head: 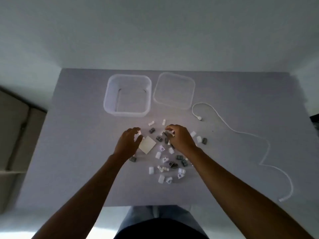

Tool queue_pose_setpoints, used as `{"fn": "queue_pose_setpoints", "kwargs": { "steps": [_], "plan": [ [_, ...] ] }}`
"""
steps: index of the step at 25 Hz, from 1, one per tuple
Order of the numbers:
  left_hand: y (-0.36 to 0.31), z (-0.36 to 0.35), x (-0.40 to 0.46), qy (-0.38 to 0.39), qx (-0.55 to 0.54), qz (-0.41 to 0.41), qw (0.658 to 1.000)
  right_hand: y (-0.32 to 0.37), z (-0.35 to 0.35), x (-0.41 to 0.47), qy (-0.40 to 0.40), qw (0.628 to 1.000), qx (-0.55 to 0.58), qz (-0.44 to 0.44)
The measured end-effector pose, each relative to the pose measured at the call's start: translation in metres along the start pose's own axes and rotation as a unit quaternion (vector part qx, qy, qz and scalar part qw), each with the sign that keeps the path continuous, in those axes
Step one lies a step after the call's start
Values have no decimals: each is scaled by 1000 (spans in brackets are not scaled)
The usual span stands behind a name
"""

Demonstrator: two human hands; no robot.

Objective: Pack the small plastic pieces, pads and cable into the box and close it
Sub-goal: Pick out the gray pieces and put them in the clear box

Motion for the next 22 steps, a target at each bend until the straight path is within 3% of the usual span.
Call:
{"fn": "queue_pose_setpoints", "kwargs": {
  "steps": [4, 8, 16, 19, 22],
  "plan": [
    [22, -17, 16, 25, 51, 63, 996, -17, -30, 19, 20, 990, -116, -75],
    [30, -25, 29, 19, 72, 77, 994, -17, -42, 35, 10, 983, -174, -62],
    [39, -37, 46, 1, 95, 90, 991, -20, -65, 47, 40, 982, -185, -16],
    [39, -36, 51, -18, 32, 77, 996, -23, -70, 51, 34, 981, -192, -7],
    [32, -29, 55, -4, -177, 75, 981, -25, -69, 54, 23, 984, -175, 7]
  ]
}}
Point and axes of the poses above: each hand's wrist, its own x-axis towards the middle knuckle, its own z-axis out of the back of the hand, y = z × x, the point moved 3 cm from there along x, towards the middle knuckle, and after that the axes turned 15 degrees about y, right-handed, at the moved point
